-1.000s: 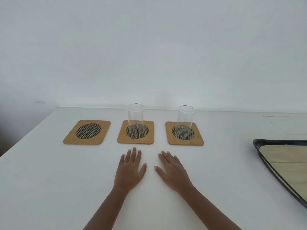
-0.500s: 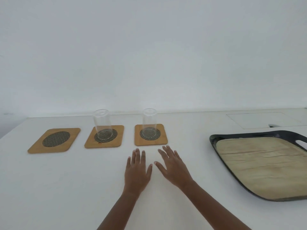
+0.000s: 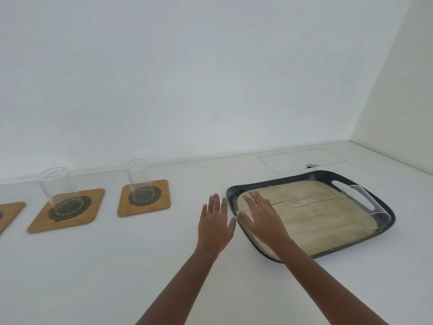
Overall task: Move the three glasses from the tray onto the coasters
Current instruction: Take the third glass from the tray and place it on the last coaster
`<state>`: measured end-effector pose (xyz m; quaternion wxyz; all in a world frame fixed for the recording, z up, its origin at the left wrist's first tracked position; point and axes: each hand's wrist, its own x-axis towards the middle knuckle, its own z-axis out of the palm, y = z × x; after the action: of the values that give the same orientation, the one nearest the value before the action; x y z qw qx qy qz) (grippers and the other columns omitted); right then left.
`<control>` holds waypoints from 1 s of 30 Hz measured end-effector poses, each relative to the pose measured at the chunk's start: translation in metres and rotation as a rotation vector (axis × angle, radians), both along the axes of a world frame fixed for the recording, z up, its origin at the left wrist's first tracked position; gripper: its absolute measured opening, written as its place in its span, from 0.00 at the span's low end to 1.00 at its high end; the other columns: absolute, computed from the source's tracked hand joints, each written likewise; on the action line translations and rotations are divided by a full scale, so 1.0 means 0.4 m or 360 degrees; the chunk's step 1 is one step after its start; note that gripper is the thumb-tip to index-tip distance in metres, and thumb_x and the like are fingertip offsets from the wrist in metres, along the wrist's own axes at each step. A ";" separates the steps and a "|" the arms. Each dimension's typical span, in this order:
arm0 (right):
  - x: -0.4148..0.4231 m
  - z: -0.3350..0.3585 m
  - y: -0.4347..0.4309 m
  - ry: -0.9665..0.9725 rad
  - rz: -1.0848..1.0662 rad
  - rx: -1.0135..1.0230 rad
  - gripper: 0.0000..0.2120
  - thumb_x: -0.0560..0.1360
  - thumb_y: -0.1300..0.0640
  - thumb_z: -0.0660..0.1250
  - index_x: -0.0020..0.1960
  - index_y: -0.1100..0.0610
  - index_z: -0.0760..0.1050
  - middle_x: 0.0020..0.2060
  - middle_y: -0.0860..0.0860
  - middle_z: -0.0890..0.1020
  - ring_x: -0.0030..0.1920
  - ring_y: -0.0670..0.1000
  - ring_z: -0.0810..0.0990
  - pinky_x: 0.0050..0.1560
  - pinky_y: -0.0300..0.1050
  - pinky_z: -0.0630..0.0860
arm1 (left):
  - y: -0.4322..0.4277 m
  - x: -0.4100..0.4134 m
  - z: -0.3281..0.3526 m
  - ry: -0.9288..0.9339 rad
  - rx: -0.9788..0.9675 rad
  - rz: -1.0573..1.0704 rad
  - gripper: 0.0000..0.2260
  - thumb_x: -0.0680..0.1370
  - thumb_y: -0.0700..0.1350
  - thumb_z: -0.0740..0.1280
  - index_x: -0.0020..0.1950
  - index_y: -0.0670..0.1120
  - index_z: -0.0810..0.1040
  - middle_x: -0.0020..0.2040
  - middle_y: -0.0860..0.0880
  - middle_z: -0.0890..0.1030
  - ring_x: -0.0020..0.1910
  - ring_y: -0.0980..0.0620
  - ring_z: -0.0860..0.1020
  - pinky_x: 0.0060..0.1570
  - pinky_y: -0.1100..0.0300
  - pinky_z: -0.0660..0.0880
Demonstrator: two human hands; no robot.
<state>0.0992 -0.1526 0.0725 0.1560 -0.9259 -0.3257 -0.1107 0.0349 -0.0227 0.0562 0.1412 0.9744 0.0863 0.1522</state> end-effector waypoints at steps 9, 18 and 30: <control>0.122 0.008 -0.278 0.0048 -0.0341 -0.0001 0.25 0.78 0.46 0.54 0.71 0.56 0.58 0.73 0.56 0.61 0.75 0.53 0.54 0.74 0.51 0.53 | -0.221 0.156 -0.002 0.0202 0.0040 -0.0203 0.27 0.81 0.52 0.51 0.75 0.42 0.49 0.78 0.42 0.52 0.77 0.46 0.49 0.76 0.50 0.48; 0.242 0.022 -0.496 0.0024 -0.0685 -0.0054 0.24 0.77 0.48 0.57 0.68 0.60 0.61 0.69 0.58 0.66 0.72 0.55 0.61 0.72 0.52 0.57 | -0.362 0.268 -0.039 0.0453 -0.0006 -0.0290 0.27 0.81 0.51 0.51 0.75 0.42 0.48 0.78 0.42 0.50 0.77 0.44 0.48 0.76 0.49 0.48; 0.342 0.038 -0.593 0.0312 -0.1136 0.0027 0.30 0.72 0.52 0.66 0.67 0.63 0.59 0.60 0.63 0.71 0.60 0.63 0.73 0.54 0.53 0.74 | -0.400 0.346 -0.078 0.0521 0.0033 -0.0279 0.27 0.81 0.54 0.47 0.75 0.42 0.47 0.78 0.42 0.48 0.77 0.44 0.44 0.76 0.49 0.43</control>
<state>0.2359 -0.3898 0.0875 0.1458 -0.9861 0.0352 -0.0717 0.1731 -0.1828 0.0249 0.1279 0.9913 0.0212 -0.0203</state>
